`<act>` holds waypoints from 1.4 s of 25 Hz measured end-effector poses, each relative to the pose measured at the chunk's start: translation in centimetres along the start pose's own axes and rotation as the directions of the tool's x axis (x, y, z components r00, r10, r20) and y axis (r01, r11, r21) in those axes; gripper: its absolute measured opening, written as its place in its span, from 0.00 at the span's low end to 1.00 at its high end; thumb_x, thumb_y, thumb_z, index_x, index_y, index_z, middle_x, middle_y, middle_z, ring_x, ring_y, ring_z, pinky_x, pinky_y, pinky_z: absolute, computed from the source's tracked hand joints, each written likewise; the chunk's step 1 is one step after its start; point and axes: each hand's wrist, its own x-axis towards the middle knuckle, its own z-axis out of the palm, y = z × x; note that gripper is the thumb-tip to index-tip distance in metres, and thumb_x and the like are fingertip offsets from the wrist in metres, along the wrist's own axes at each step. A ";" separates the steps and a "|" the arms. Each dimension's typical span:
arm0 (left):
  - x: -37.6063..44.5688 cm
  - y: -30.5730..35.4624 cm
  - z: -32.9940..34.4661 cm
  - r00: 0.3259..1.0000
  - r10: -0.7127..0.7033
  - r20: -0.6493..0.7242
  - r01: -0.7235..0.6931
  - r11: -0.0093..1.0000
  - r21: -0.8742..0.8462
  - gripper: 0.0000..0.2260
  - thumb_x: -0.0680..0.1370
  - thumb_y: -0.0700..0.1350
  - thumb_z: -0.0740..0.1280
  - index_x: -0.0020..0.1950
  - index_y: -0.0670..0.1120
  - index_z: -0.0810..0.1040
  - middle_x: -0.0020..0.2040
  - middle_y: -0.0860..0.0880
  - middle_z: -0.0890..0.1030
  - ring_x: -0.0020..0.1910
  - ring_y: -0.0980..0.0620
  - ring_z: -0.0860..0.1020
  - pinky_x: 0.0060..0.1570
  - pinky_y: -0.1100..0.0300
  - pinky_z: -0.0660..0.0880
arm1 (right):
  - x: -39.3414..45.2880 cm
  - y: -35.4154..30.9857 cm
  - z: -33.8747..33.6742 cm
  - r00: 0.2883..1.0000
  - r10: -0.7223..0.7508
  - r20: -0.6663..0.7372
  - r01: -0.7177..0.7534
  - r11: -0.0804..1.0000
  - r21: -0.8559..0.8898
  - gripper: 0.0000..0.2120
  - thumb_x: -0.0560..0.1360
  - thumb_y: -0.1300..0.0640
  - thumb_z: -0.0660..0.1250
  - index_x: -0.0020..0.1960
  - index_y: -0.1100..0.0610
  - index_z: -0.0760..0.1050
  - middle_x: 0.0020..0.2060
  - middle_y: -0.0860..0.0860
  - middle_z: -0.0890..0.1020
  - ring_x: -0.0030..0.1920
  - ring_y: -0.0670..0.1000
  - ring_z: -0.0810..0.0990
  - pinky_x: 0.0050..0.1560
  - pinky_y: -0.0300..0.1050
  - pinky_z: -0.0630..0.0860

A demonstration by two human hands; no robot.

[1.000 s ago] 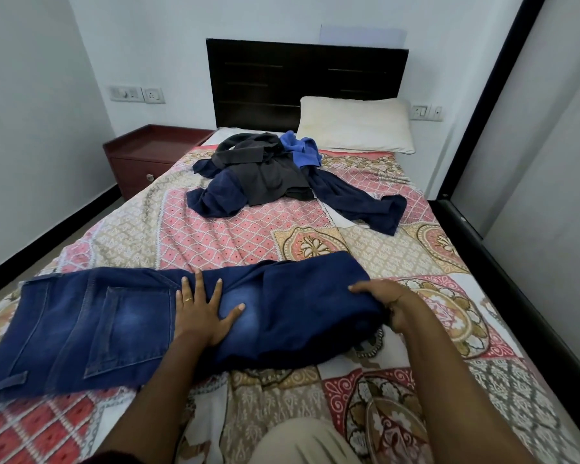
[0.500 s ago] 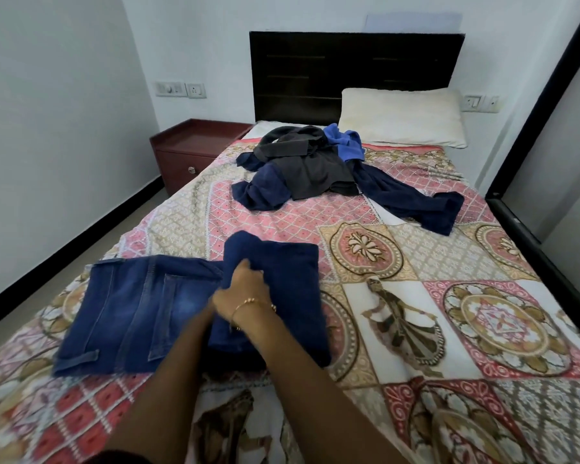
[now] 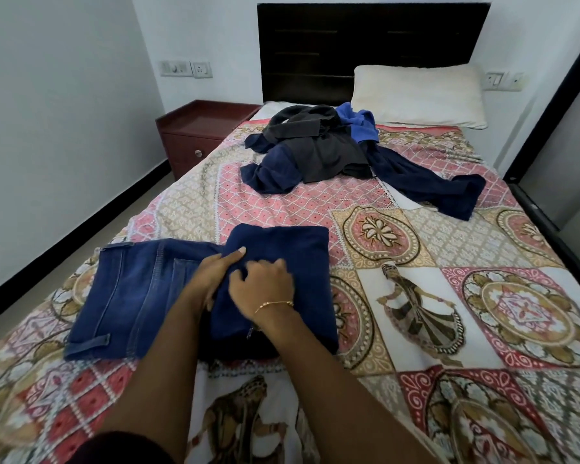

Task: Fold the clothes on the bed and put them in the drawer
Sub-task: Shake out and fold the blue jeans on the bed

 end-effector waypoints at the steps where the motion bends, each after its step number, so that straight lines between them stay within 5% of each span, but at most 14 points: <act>1: 0.0 0.3 0.3 1.000 0.008 0.006 -0.008 0.999 -0.050 0.17 0.80 0.50 0.61 0.60 0.38 0.75 0.53 0.41 0.81 0.52 0.45 0.79 0.38 0.62 0.73 | 0.5 1.0 -0.3 0.997 -0.015 -0.081 0.008 0.996 -0.085 0.22 0.78 0.46 0.54 0.66 0.56 0.70 0.68 0.56 0.68 0.68 0.60 0.62 0.64 0.55 0.61; 4: -0.3 0.6 0.9 0.996 -0.055 0.073 0.063 0.992 -0.113 0.13 0.81 0.50 0.59 0.48 0.42 0.77 0.35 0.47 0.82 0.39 0.52 0.77 0.36 0.61 0.71 | 2.4 4.8 -1.1 0.999 0.044 0.026 -0.039 0.986 -0.163 0.29 0.78 0.39 0.53 0.75 0.49 0.54 0.76 0.52 0.48 0.75 0.59 0.43 0.70 0.65 0.47; 8: -0.5 0.6 1.3 0.984 -0.165 0.064 0.172 0.978 -0.122 0.12 0.81 0.50 0.60 0.47 0.44 0.77 0.42 0.44 0.81 0.41 0.49 0.78 0.37 0.57 0.71 | 3.4 7.3 -0.6 0.984 0.083 0.157 -0.054 0.982 -0.183 0.35 0.75 0.32 0.53 0.75 0.41 0.43 0.75 0.46 0.37 0.75 0.58 0.35 0.70 0.68 0.47; 10: -0.3 -0.1 1.5 0.997 -0.081 -0.002 0.081 0.993 -0.083 0.12 0.80 0.50 0.60 0.50 0.43 0.77 0.47 0.42 0.82 0.46 0.46 0.79 0.42 0.56 0.73 | 3.4 7.5 0.1 0.986 0.080 0.149 -0.047 0.975 -0.216 0.35 0.74 0.32 0.52 0.75 0.40 0.41 0.75 0.46 0.36 0.74 0.59 0.34 0.69 0.70 0.47; 12: 0.1 -1.0 1.8 0.980 0.111 -0.168 -0.090 0.988 0.129 0.11 0.79 0.49 0.63 0.52 0.42 0.77 0.53 0.40 0.81 0.53 0.43 0.78 0.49 0.54 0.73 | 3.3 7.7 0.5 0.988 0.074 0.135 -0.038 0.968 -0.248 0.35 0.75 0.31 0.50 0.75 0.40 0.40 0.75 0.47 0.35 0.74 0.59 0.33 0.68 0.71 0.46; 14: -0.3 -0.8 1.9 0.894 0.362 -0.263 -0.172 0.822 0.543 0.16 0.77 0.47 0.66 0.62 0.40 0.72 0.61 0.40 0.76 0.62 0.40 0.72 0.54 0.50 0.71 | 3.3 8.0 0.7 0.990 0.067 0.125 -0.032 0.964 -0.264 0.35 0.74 0.31 0.50 0.75 0.40 0.39 0.75 0.47 0.35 0.74 0.60 0.33 0.67 0.71 0.46; 16: -1.2 0.3 2.3 0.842 0.533 -0.077 -0.181 0.415 0.892 0.25 0.78 0.45 0.65 0.72 0.41 0.62 0.73 0.42 0.62 0.73 0.41 0.58 0.63 0.47 0.66 | 3.1 8.2 0.9 0.990 0.060 0.127 -0.022 0.959 -0.281 0.35 0.74 0.31 0.49 0.75 0.40 0.38 0.75 0.47 0.35 0.74 0.60 0.33 0.67 0.71 0.47; 18: -1.7 0.2 3.1 0.869 0.478 0.126 -0.249 0.203 0.947 0.26 0.80 0.49 0.61 0.74 0.41 0.58 0.78 0.45 0.50 0.76 0.41 0.47 0.69 0.49 0.60 | 3.1 8.4 0.6 0.992 0.055 0.116 -0.023 0.965 -0.260 0.35 0.74 0.31 0.50 0.75 0.39 0.40 0.75 0.46 0.36 0.74 0.59 0.34 0.68 0.70 0.49; 23: -2.6 -3.2 4.0 0.959 0.259 0.111 -0.196 0.333 0.922 0.39 0.77 0.64 0.54 0.77 0.44 0.39 0.76 0.48 0.32 0.75 0.40 0.38 0.73 0.50 0.50 | 2.6 8.8 -1.3 0.963 0.271 -0.003 -0.270 0.963 0.017 0.36 0.75 0.38 0.60 0.76 0.46 0.48 0.76 0.54 0.48 0.72 0.63 0.56 0.67 0.57 0.62; 25: -2.2 -3.0 3.7 0.967 0.228 0.118 -0.197 0.367 0.909 0.42 0.76 0.65 0.56 0.77 0.44 0.39 0.76 0.47 0.32 0.75 0.38 0.42 0.73 0.49 0.47 | 2.7 9.6 -2.0 0.901 0.431 0.049 -0.420 0.836 0.353 0.37 0.73 0.43 0.67 0.74 0.56 0.56 0.71 0.59 0.62 0.66 0.61 0.68 0.63 0.53 0.69; 27: -1.9 -3.0 3.3 0.966 0.228 0.120 -0.208 0.415 0.886 0.42 0.76 0.65 0.58 0.77 0.44 0.40 0.76 0.48 0.33 0.76 0.39 0.46 0.73 0.50 0.47 | 3.0 10.2 -2.8 0.879 0.458 0.134 -0.438 0.662 0.608 0.28 0.70 0.50 0.72 0.65 0.61 0.69 0.61 0.60 0.76 0.57 0.60 0.77 0.56 0.51 0.76; 31: -1.6 -2.9 1.9 0.956 0.275 0.105 -0.259 0.615 0.745 0.35 0.79 0.59 0.58 0.78 0.46 0.45 0.77 0.50 0.37 0.76 0.44 0.52 0.73 0.54 0.50 | 3.0 7.5 -4.9 0.932 0.350 0.096 -0.315 0.649 0.692 0.14 0.68 0.57 0.72 0.52 0.59 0.77 0.53 0.58 0.81 0.51 0.59 0.80 0.55 0.54 0.78; 35: -2.5 -2.1 0.6 0.973 0.192 0.131 -0.231 0.865 0.445 0.27 0.81 0.54 0.56 0.77 0.45 0.54 0.78 0.49 0.50 0.74 0.47 0.59 0.72 0.51 0.58 | 1.7 1.4 -5.0 0.985 0.040 0.171 -0.160 0.603 0.782 0.25 0.72 0.50 0.69 0.67 0.52 0.70 0.64 0.53 0.74 0.60 0.57 0.75 0.62 0.56 0.72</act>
